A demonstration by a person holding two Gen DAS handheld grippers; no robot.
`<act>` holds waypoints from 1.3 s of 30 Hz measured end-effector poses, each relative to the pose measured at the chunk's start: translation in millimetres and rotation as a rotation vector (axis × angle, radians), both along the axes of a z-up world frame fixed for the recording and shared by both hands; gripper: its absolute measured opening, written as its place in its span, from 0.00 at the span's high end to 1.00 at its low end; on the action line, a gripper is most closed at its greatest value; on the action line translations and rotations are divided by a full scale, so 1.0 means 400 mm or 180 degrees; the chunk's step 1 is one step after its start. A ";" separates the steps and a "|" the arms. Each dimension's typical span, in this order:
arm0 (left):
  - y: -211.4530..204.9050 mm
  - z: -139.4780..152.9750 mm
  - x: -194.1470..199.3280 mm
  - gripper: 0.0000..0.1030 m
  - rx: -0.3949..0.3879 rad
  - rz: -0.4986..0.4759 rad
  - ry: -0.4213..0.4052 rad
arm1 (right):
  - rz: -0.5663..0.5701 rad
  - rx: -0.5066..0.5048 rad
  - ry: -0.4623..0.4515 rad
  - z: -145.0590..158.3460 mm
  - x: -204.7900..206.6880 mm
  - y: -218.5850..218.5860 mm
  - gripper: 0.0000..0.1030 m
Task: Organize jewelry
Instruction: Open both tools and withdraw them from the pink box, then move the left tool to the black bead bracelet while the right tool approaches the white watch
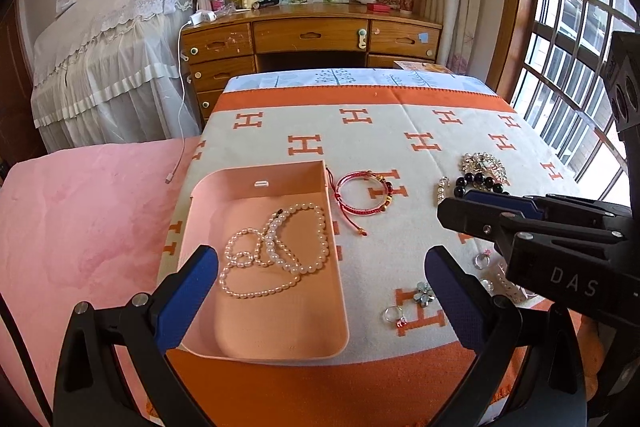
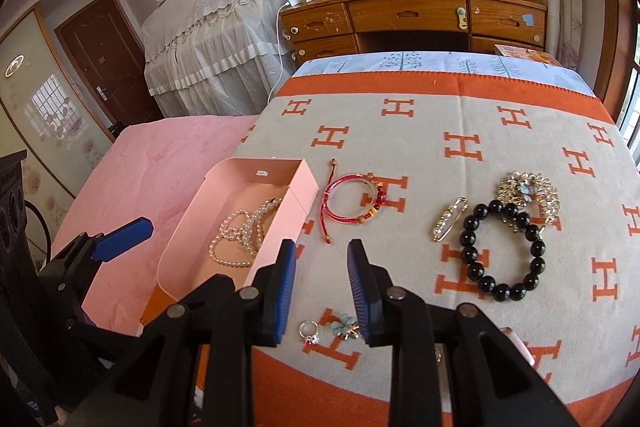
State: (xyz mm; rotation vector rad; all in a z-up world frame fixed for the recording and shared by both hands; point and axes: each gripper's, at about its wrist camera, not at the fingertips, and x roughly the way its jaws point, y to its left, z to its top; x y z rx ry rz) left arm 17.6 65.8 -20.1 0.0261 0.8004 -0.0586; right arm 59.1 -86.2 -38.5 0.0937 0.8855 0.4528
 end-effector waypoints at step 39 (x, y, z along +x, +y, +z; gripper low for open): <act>-0.233 -0.114 -0.006 0.01 0.0115 -0.0760 0.0454 | 0.0268 -0.0362 0.0399 -0.155 -0.098 -0.223 0.74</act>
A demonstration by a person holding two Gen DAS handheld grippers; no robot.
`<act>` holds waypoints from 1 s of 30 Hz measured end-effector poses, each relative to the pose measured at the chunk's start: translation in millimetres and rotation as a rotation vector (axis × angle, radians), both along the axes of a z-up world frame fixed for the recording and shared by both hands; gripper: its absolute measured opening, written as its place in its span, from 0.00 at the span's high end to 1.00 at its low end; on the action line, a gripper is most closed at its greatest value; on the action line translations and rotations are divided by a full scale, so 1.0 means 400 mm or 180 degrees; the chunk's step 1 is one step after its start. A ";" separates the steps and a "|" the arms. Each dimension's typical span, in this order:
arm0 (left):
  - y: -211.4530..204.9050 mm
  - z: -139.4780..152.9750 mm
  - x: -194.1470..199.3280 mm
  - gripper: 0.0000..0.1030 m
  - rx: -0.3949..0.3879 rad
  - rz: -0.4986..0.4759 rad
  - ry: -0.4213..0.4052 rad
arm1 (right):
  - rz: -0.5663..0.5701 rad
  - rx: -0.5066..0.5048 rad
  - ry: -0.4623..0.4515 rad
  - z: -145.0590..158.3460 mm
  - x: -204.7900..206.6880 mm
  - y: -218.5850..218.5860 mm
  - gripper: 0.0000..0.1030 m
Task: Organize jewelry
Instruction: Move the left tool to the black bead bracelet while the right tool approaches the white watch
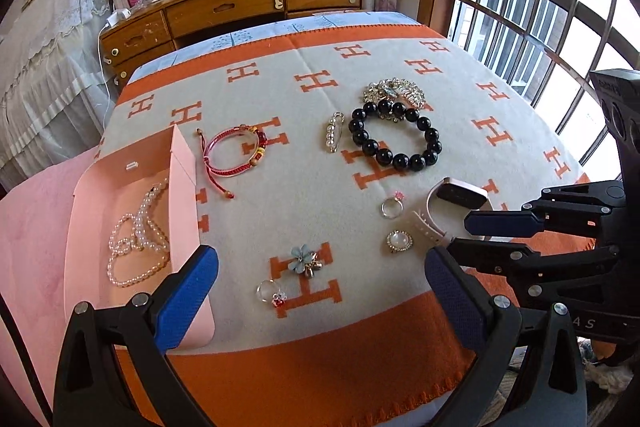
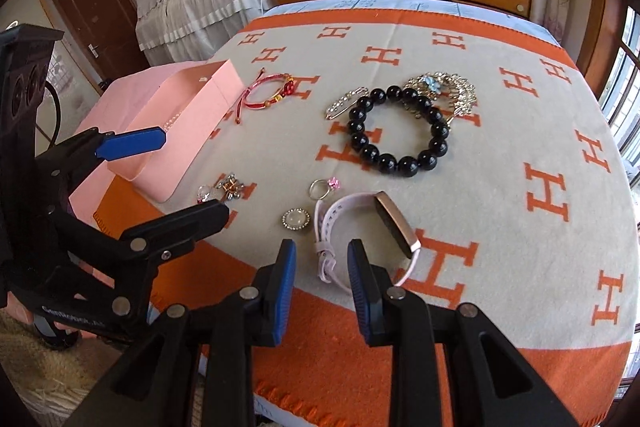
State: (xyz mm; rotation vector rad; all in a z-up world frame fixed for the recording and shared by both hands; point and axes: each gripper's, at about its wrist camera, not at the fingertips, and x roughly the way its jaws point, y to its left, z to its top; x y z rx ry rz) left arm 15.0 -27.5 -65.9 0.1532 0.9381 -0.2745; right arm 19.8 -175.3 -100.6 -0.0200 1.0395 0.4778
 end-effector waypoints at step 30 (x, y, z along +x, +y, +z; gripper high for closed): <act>-0.145 -0.066 0.295 0.43 -0.0443 0.0169 0.0905 | -0.0335 0.0512 -0.0041 -0.011 0.025 -0.147 0.90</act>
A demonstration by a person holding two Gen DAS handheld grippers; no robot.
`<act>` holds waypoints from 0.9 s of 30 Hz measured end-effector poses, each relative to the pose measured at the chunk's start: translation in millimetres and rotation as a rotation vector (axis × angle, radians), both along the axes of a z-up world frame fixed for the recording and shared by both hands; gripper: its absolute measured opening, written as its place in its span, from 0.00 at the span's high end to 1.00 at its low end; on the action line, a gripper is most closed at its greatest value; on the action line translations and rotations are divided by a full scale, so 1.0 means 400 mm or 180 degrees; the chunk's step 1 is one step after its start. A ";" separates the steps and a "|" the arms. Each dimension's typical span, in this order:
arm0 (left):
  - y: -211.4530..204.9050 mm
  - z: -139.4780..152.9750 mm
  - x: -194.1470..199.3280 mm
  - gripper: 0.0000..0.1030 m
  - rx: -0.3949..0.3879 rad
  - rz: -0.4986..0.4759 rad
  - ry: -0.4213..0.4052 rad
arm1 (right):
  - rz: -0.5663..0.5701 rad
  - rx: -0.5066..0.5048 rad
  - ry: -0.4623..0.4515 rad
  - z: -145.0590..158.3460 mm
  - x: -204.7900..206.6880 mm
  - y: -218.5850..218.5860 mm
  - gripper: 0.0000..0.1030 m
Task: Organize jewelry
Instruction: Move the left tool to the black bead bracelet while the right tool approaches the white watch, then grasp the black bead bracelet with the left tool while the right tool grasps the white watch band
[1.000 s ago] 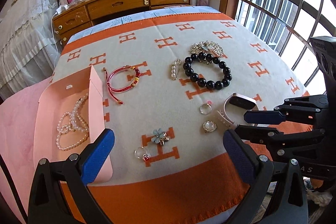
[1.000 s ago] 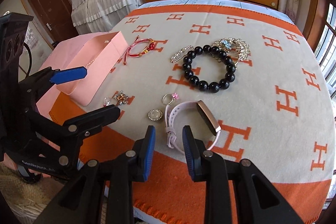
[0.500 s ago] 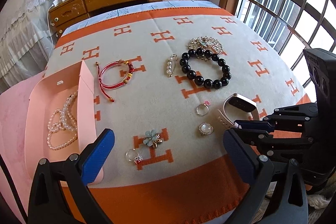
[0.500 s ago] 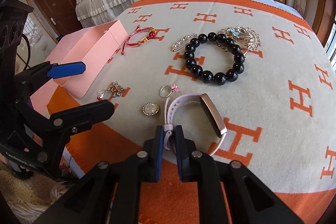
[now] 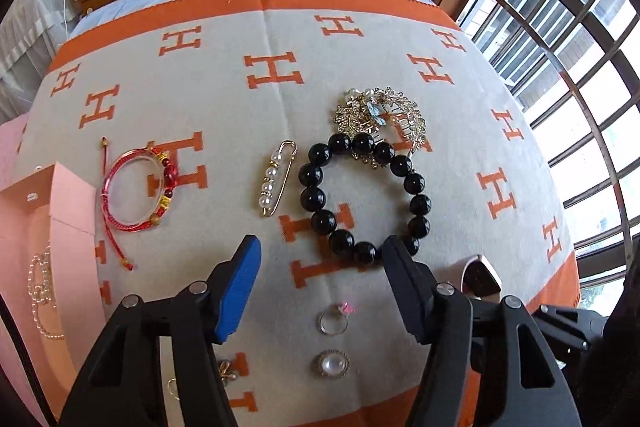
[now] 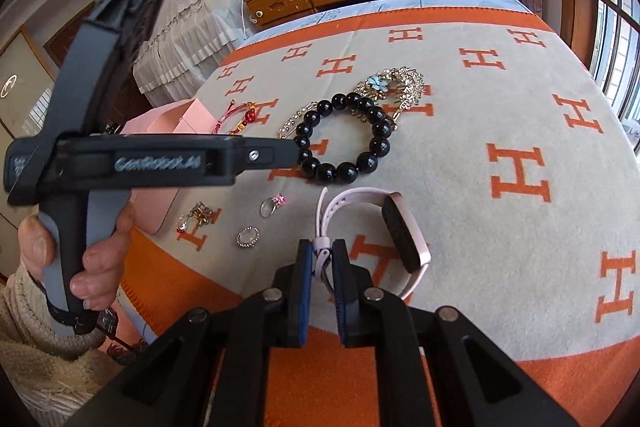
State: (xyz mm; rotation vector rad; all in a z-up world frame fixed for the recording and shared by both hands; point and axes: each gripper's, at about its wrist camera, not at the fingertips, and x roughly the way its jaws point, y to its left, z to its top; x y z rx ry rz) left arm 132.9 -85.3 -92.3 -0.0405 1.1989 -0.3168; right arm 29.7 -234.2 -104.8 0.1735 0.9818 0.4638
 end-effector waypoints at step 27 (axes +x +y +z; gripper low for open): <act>-0.027 0.089 -0.015 0.88 -0.0048 0.0140 -0.0500 | -0.0166 0.0376 0.0020 -0.020 -0.004 -0.074 0.90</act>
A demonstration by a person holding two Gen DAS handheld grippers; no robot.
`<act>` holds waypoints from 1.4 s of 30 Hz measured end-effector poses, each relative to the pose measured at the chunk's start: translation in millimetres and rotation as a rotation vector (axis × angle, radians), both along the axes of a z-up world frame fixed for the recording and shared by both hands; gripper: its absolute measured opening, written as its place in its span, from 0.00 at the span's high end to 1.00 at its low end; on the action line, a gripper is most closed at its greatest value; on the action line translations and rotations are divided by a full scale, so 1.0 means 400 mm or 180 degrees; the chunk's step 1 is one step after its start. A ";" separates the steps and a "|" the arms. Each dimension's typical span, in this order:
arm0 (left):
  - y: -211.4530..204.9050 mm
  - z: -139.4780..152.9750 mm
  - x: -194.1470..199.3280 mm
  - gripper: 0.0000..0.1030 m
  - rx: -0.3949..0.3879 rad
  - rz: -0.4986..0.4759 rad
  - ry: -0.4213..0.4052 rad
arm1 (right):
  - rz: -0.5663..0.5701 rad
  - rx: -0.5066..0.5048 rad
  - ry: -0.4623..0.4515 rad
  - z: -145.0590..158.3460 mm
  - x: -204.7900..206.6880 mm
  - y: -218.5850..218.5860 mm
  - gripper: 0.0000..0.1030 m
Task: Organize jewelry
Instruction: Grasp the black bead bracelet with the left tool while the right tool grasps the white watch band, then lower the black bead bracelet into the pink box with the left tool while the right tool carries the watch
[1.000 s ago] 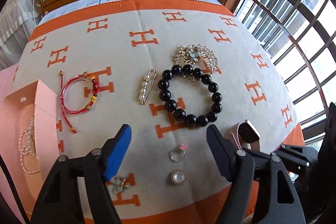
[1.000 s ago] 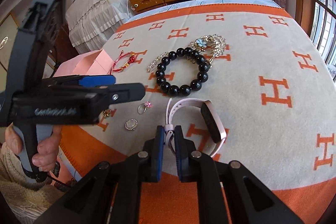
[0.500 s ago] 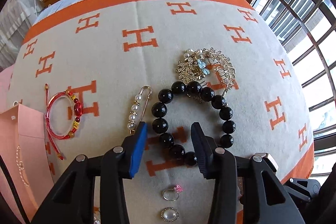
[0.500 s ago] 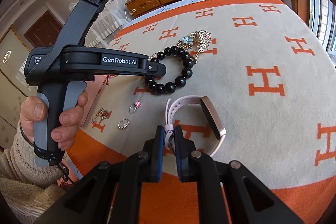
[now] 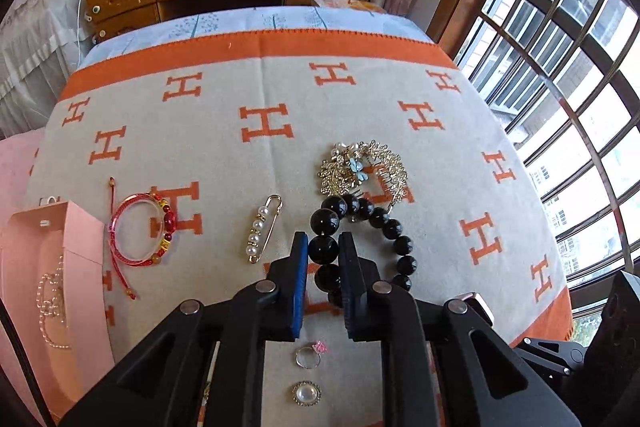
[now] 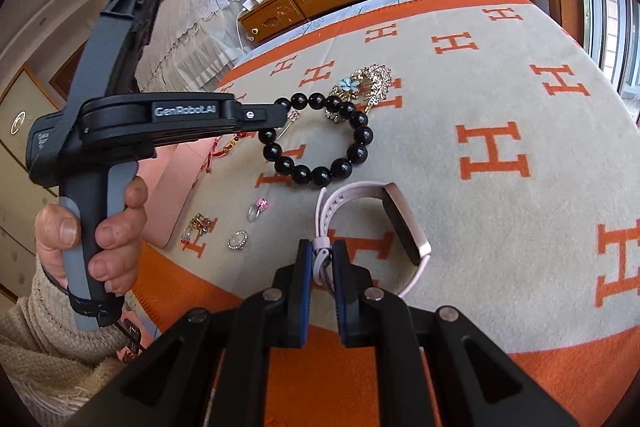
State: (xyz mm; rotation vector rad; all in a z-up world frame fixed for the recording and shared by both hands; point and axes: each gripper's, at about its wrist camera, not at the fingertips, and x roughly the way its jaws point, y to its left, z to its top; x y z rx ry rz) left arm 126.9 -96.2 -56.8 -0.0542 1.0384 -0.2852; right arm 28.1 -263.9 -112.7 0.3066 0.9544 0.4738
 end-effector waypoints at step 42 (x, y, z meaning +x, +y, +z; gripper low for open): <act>0.644 -0.034 -0.212 0.83 -0.0068 0.1210 -0.0114 | 0.0898 -0.0393 -0.0877 0.305 0.031 0.528 0.90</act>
